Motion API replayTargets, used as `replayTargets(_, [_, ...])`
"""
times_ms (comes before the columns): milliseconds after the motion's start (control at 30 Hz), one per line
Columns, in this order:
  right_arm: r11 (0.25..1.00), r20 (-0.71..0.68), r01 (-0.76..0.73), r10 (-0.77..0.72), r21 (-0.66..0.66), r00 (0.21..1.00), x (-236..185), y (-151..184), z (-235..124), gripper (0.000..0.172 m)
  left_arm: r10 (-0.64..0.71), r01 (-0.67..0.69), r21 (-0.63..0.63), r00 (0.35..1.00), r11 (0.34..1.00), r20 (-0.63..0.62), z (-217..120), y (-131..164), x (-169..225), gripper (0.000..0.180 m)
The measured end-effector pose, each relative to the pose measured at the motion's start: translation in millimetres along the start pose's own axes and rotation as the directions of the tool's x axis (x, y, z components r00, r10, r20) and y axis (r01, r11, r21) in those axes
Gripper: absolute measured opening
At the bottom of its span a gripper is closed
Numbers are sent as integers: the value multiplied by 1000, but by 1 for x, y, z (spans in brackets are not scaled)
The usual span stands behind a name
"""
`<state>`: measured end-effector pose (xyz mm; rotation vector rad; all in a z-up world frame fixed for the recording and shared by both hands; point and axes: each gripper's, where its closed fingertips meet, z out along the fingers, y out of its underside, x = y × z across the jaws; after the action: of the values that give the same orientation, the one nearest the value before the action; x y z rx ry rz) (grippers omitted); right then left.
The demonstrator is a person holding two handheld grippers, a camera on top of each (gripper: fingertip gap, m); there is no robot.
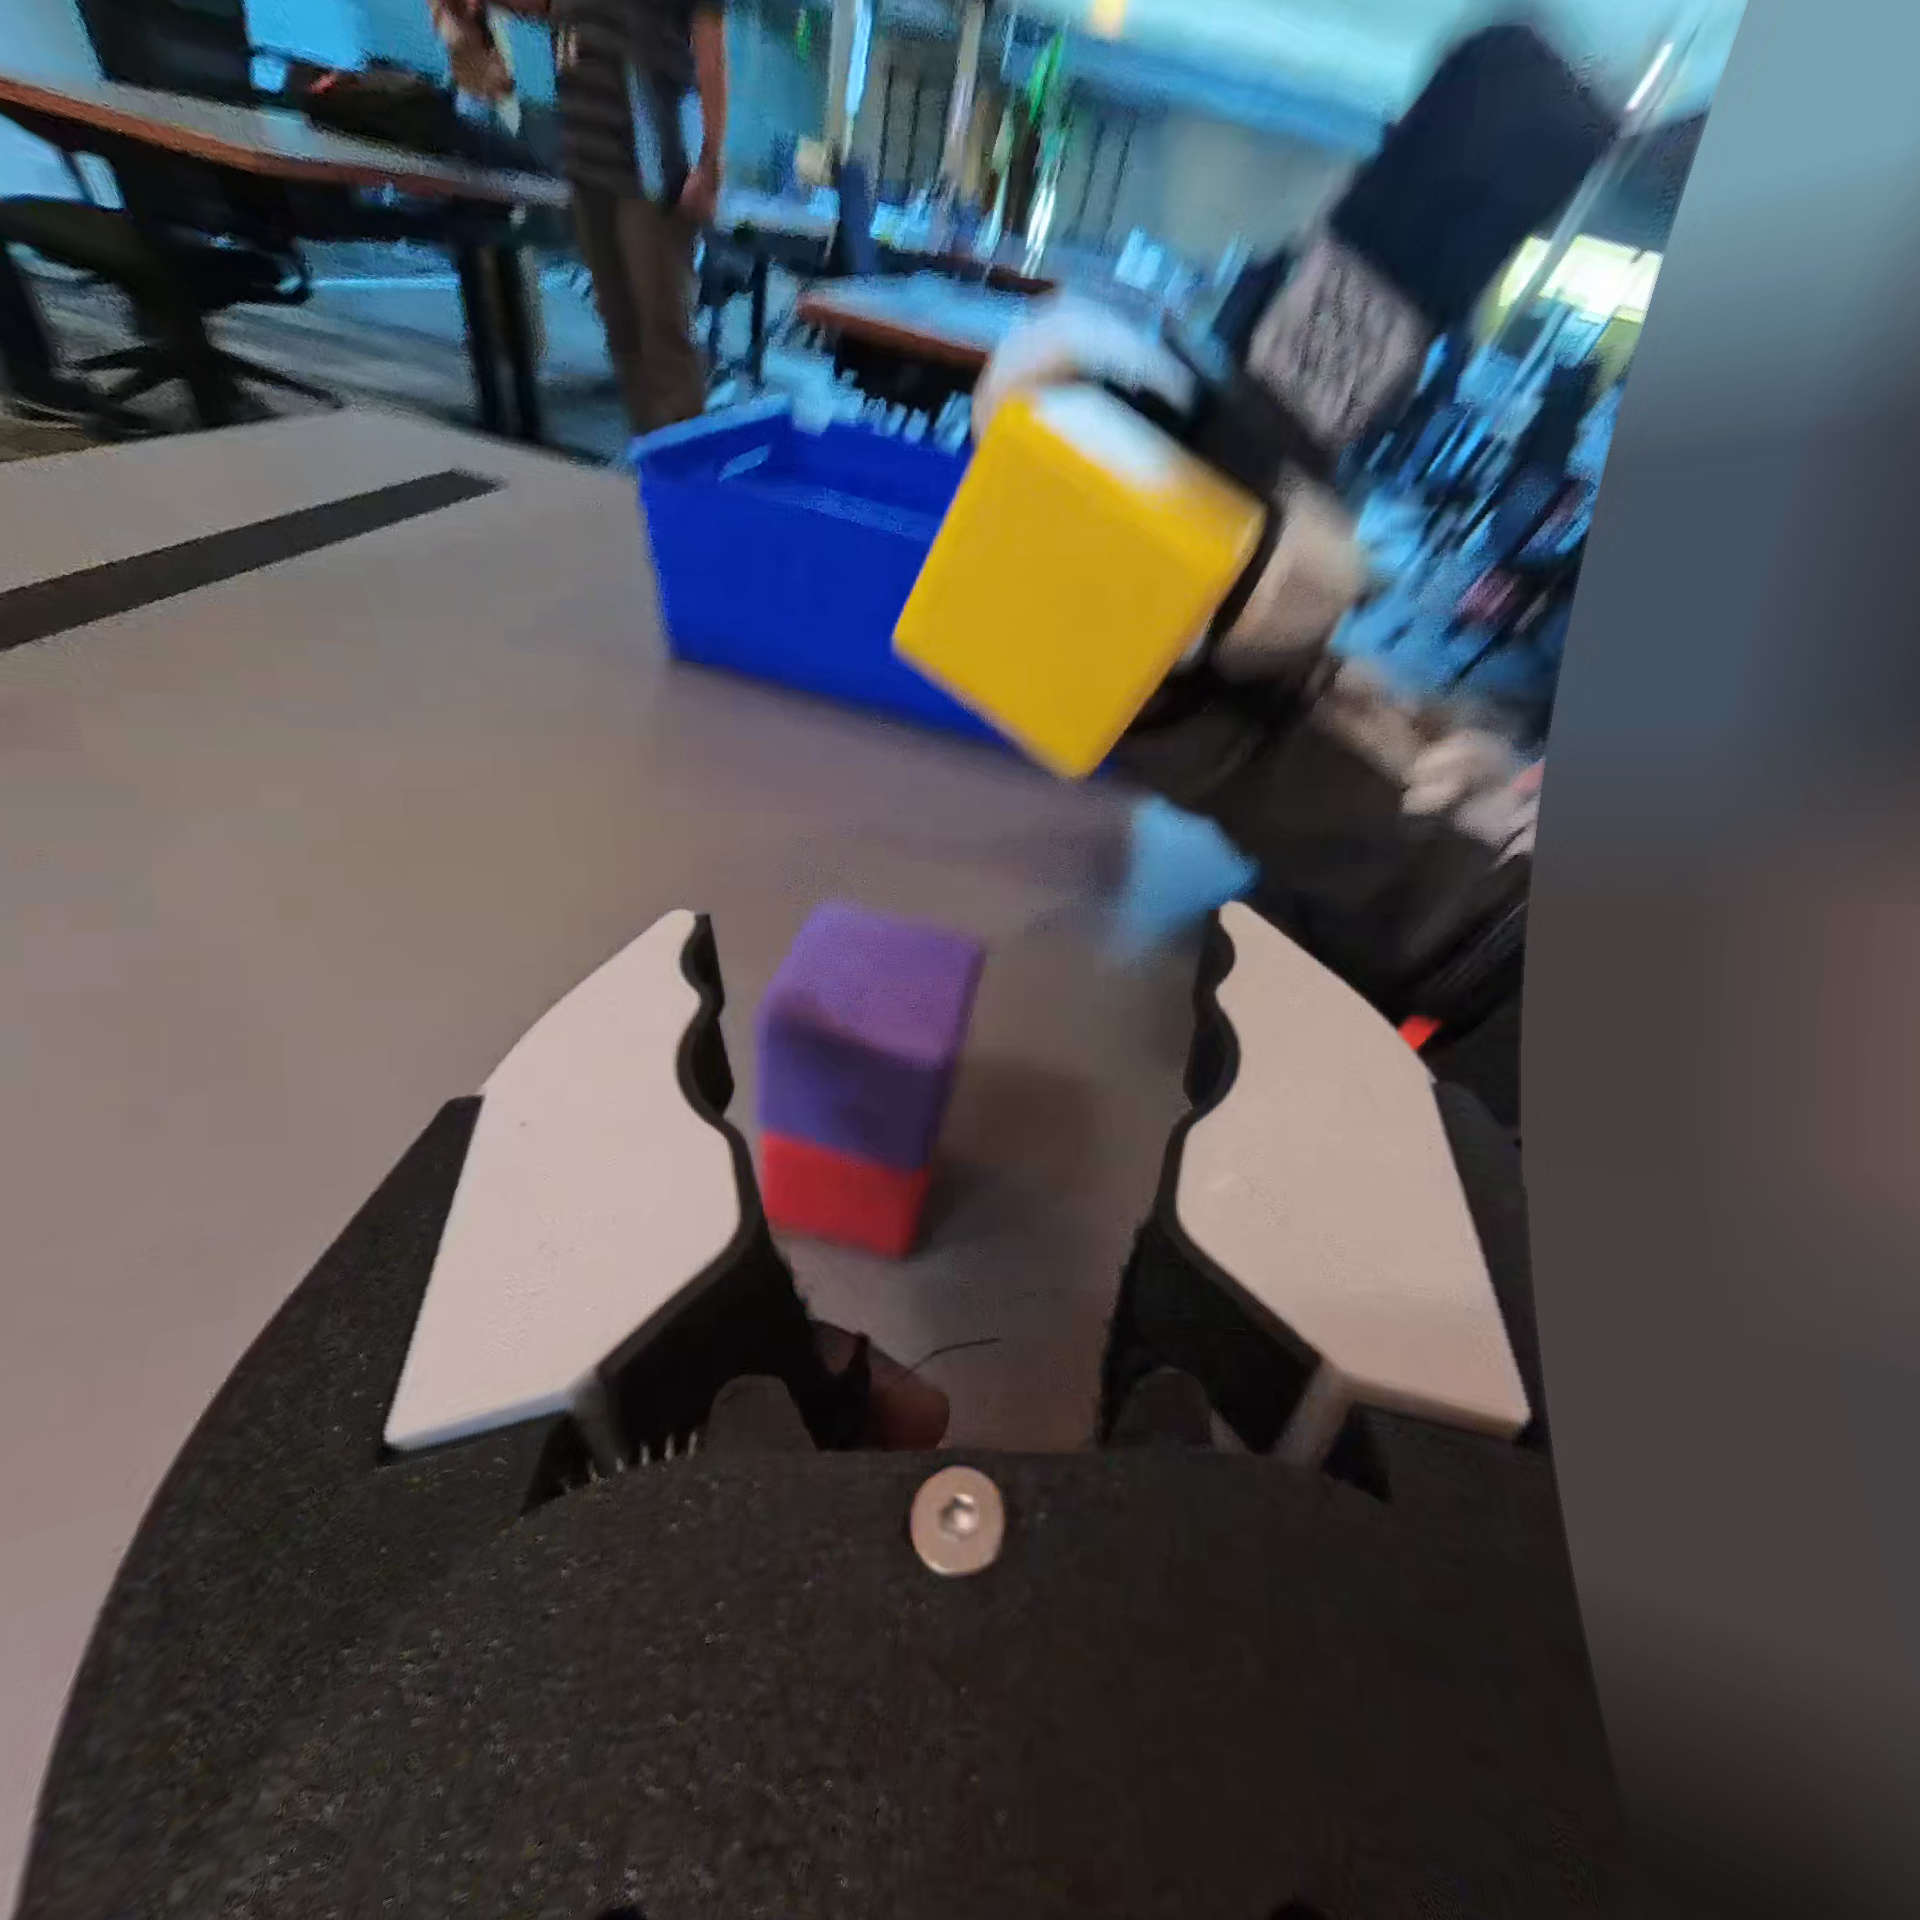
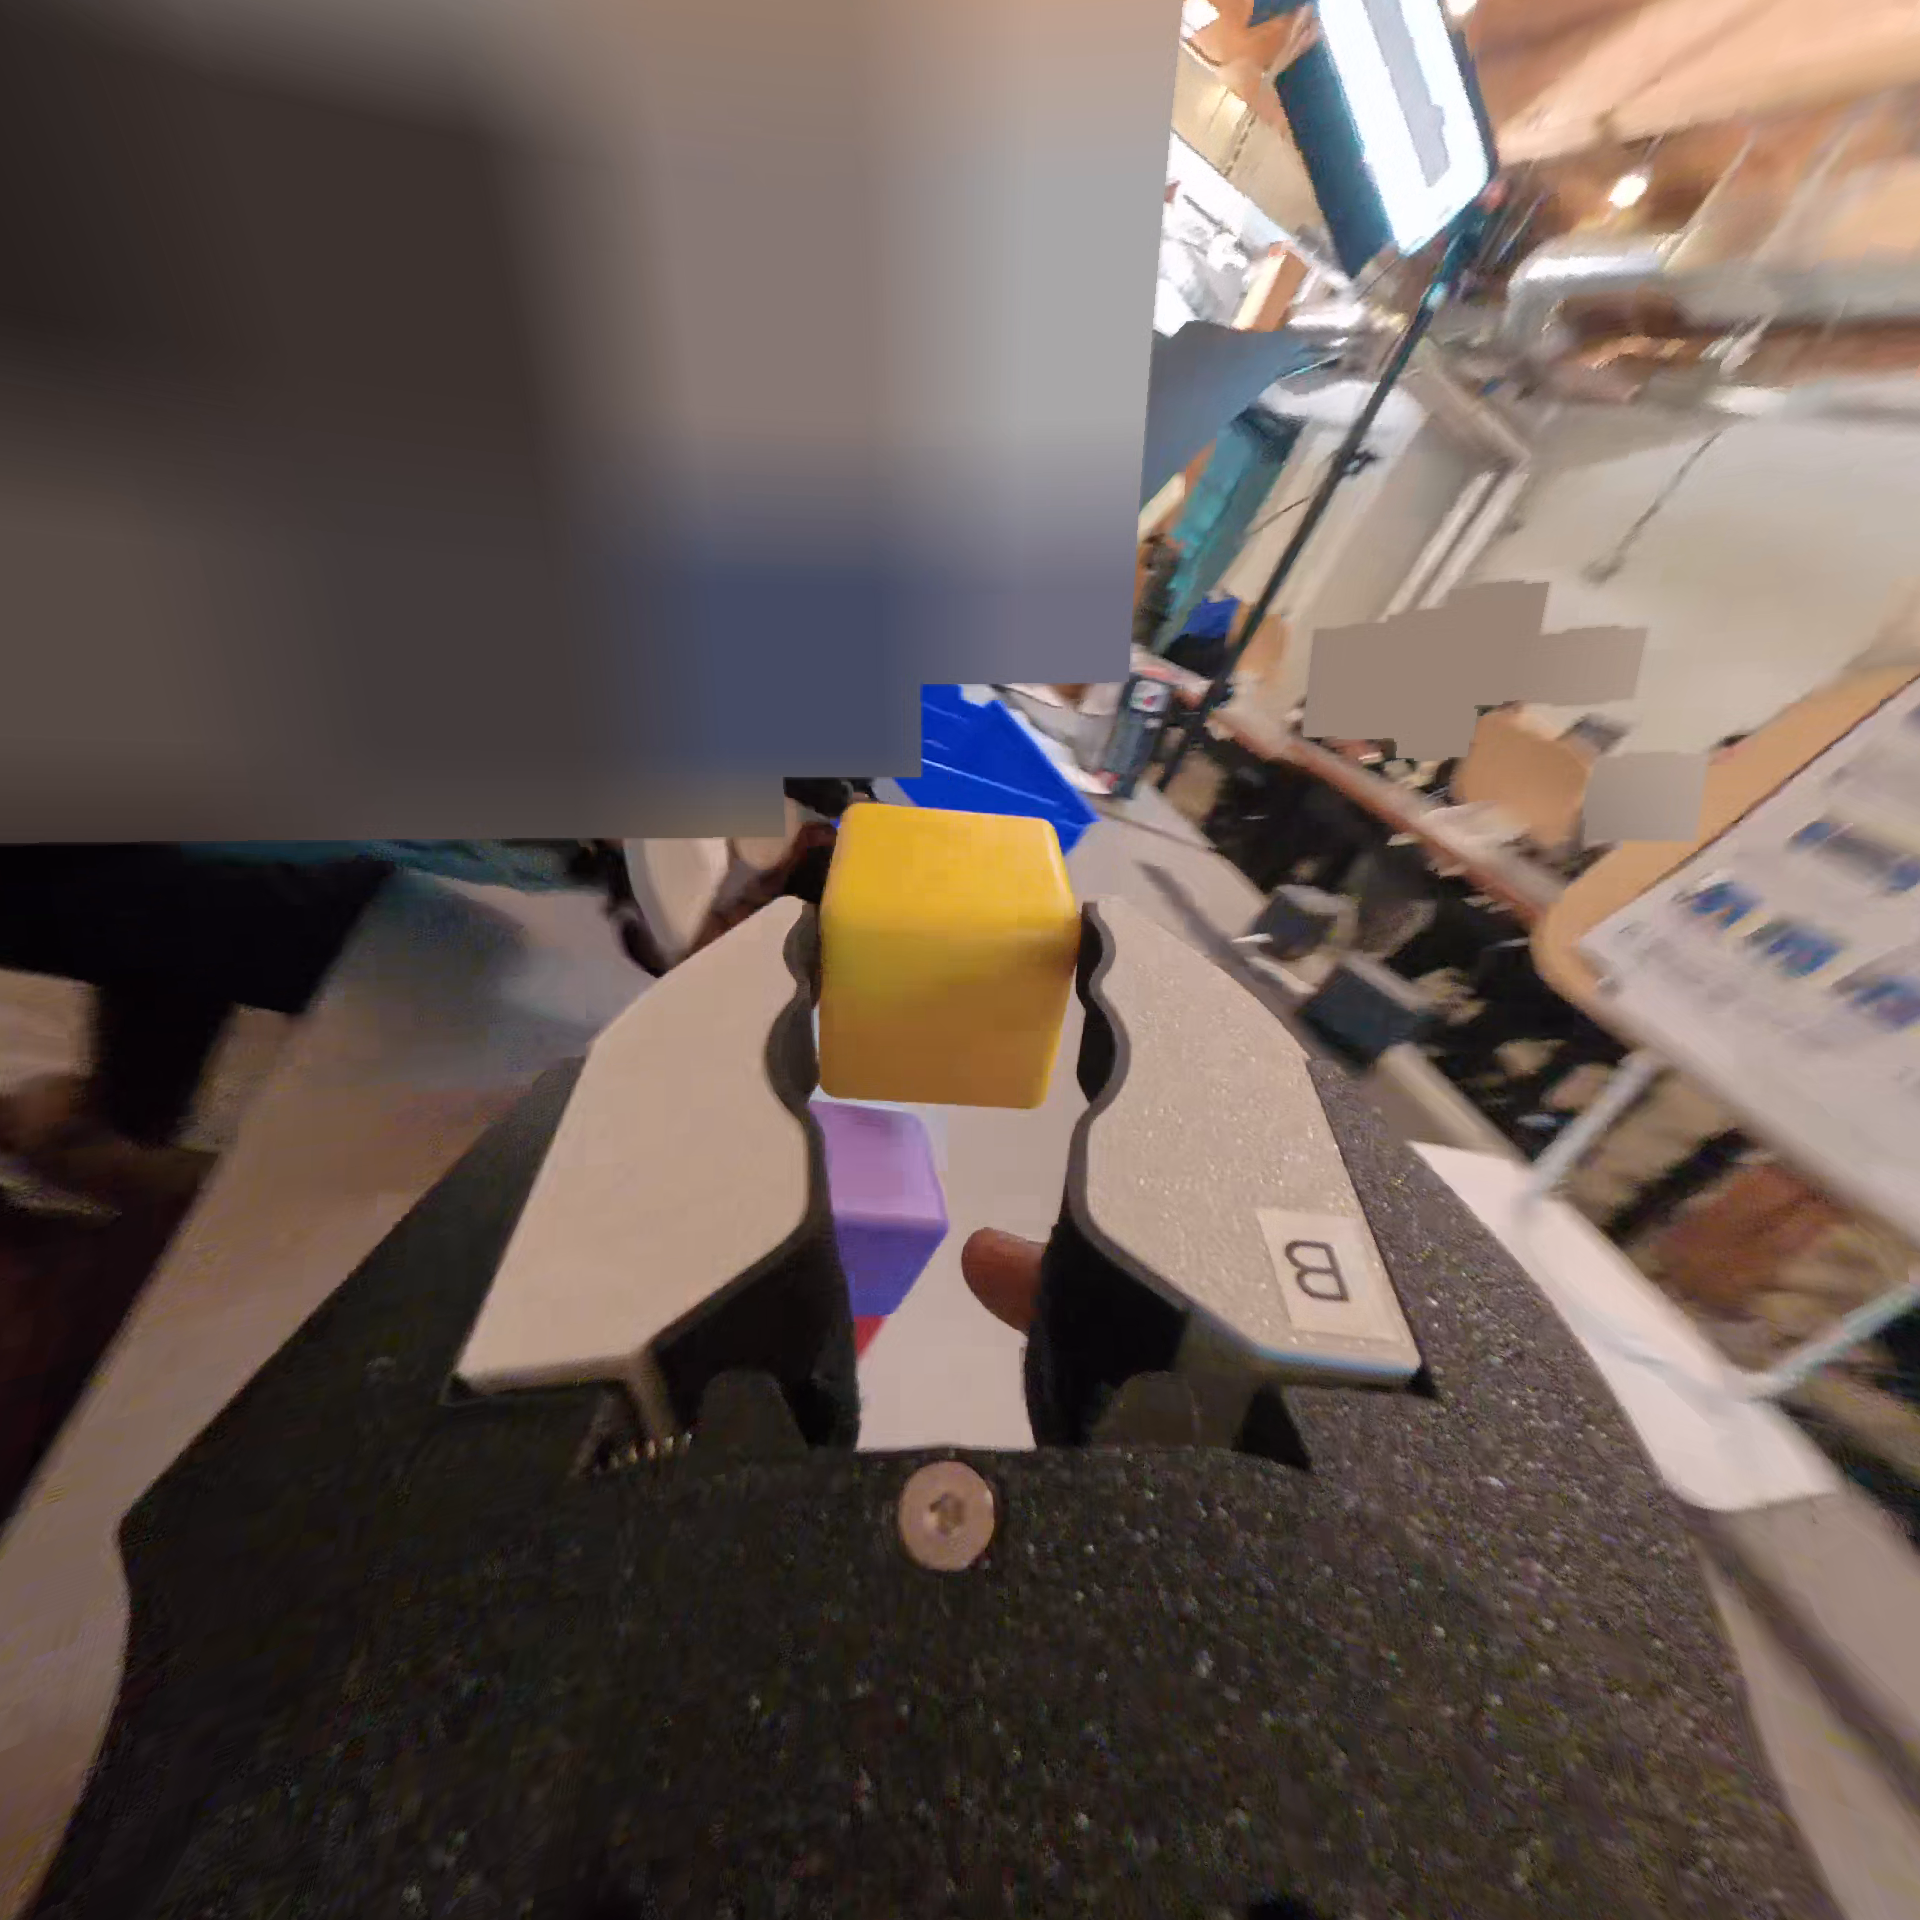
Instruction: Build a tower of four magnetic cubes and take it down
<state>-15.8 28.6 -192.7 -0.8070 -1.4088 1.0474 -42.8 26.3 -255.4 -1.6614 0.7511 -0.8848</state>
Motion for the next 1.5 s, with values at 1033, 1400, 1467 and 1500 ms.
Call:
replayTargets(1033, [942, 196, -336, 330, -4, 923, -9, 58, 21, 47, 129, -121, -121, 990, 985, 56, 29, 44, -18, 49])
replayTargets(1400, [946, 247, -321, 302, 37, 921, -10, 59, 19, 47, 150, -139, -126, 986, 982, 77, 29, 45, -17, 49])
replayTargets(1467, [947, 251, -317, 297, 43, 921, -10, 59, 19, 47, 154, -143, -126, 985, 982, 81, 29, 45, -17, 49])
replayTargets(1500, [947, 252, -318, 297, 44, 921, -10, 59, 19, 47, 152, -141, -126, 985, 982, 82, 29, 45, -17, 49])
